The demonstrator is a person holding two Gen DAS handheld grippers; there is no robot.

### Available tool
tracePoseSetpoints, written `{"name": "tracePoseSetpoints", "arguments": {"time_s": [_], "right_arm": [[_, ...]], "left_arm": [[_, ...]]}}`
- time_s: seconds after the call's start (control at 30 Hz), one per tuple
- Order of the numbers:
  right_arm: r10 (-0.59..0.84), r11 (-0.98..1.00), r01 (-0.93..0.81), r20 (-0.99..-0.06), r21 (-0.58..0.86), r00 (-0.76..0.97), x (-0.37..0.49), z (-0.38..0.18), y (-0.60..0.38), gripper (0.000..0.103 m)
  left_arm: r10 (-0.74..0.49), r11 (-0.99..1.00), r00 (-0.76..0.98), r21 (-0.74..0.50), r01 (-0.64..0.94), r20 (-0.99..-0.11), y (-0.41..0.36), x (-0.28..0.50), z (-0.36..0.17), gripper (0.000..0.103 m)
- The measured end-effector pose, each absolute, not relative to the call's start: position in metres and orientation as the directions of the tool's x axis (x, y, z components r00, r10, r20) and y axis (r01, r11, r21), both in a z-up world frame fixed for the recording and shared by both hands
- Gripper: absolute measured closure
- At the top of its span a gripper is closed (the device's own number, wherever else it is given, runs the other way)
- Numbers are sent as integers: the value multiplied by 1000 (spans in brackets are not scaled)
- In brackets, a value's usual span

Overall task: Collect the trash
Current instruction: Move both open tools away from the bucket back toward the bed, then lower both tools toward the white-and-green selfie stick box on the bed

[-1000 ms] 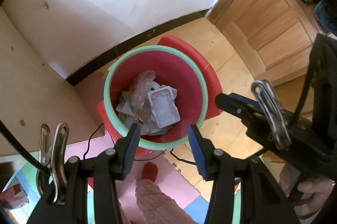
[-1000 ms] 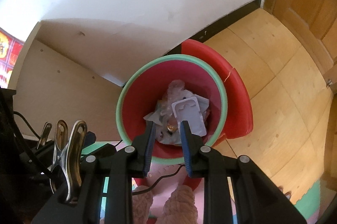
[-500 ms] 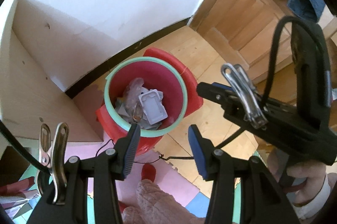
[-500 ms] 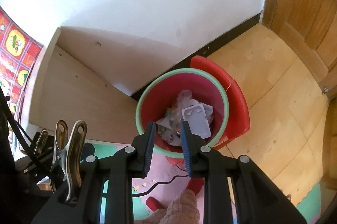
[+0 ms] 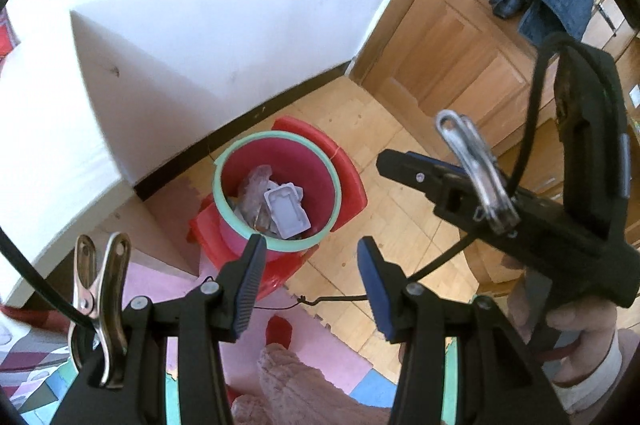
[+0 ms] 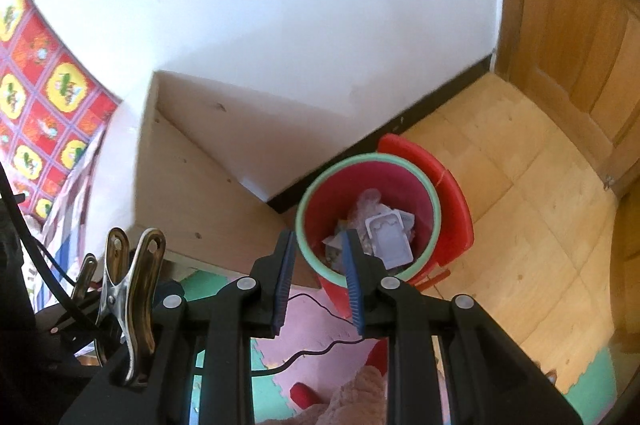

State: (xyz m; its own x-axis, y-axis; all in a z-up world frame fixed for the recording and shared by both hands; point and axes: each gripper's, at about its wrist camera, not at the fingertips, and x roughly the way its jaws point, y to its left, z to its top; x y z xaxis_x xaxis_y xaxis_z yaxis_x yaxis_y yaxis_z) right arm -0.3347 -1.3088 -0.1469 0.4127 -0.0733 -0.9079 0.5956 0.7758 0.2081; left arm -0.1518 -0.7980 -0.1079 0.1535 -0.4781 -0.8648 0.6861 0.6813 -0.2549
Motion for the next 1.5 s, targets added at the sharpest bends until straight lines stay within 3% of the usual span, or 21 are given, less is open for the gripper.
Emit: {"name": "tracePoseSetpoints", "arguments": {"time_s": [0.9, 1.5], "right_arm": [[7, 904, 359, -847, 233, 532, -289, -64, -1161, 78], [175, 958, 95, -816, 269, 551, -228, -48, -1022, 78]], "left_arm": [[-480, 819, 334, -278, 502, -811, -642, -151, -34, 53], [-336, 940, 495, -257, 222, -801, -475, -152, -1, 53]]}}
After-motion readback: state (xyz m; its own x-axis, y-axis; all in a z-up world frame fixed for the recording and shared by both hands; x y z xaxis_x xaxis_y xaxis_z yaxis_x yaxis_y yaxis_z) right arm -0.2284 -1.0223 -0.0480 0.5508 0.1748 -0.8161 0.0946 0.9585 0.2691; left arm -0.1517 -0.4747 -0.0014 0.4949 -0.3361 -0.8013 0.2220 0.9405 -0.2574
